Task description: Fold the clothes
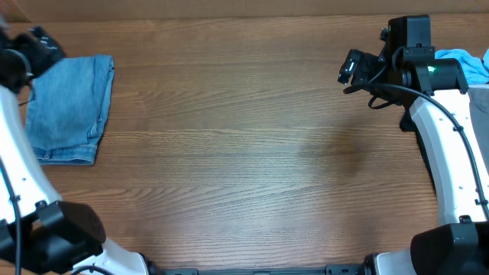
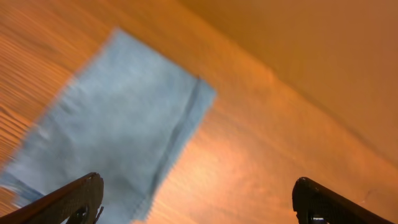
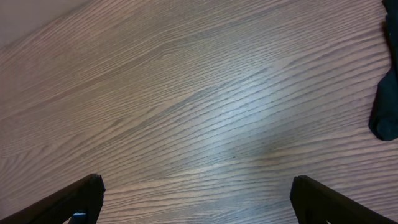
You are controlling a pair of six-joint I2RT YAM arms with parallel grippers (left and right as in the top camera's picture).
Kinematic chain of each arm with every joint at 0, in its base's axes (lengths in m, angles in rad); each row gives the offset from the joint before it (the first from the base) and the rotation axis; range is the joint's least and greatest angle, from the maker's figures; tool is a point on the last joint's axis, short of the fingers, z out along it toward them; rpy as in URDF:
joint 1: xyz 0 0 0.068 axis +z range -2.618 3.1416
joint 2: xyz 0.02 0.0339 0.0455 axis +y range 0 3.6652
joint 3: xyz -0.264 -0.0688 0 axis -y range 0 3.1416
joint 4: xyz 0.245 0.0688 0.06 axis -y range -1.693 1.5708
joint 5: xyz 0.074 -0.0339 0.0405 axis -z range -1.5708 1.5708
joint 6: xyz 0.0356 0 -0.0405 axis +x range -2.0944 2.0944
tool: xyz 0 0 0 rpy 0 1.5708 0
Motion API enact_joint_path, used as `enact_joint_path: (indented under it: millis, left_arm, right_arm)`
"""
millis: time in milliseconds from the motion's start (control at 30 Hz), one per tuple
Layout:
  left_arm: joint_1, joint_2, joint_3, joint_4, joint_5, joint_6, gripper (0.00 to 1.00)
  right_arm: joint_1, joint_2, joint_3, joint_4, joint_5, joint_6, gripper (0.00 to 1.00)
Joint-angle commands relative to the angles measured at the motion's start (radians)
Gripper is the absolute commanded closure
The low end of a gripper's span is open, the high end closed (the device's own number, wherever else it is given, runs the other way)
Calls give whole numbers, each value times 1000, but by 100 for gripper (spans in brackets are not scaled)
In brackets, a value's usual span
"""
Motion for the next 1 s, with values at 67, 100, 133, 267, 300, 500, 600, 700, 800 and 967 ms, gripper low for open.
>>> enact_joint_path:
  millis: [67, 100, 133, 267, 300, 500, 600, 700, 800, 967]
  left_arm:
    - [-55, 35, -12, -16, 19, 1, 0]
    - [-58, 35, -12, -16, 18, 1, 0]
    - [-58, 35, -12, -16, 18, 1, 0]
    - [-59, 35, -12, -16, 18, 1, 0]
    - [-59, 35, -12, -16, 18, 1, 0]
    - [-59, 35, -12, -16, 18, 1, 0]
    - [-59, 35, -12, -16, 18, 1, 0]
    - [-59, 35, -12, -16, 18, 1, 0]
    - [-59, 35, -12, -16, 18, 1, 0]
    - [-59, 35, -12, -16, 18, 1, 0]
  right_arm:
    - [-2, -2, -2, 2, 2, -6, 0]
    - [-2, -2, -2, 2, 2, -6, 0]
    - [-2, -2, -2, 2, 2, -6, 0]
    - [-2, -2, -2, 2, 2, -6, 0]
    - [-2, -2, -2, 2, 2, -6, 0]
    - [-2, -2, -2, 2, 2, -6, 0]
    - [-2, -2, -2, 2, 2, -6, 0]
    - [-2, -2, -2, 2, 2, -6, 0]
    - [-2, -2, -2, 2, 2, -6, 0]
    - [-2, -2, -2, 2, 2, -6, 0]
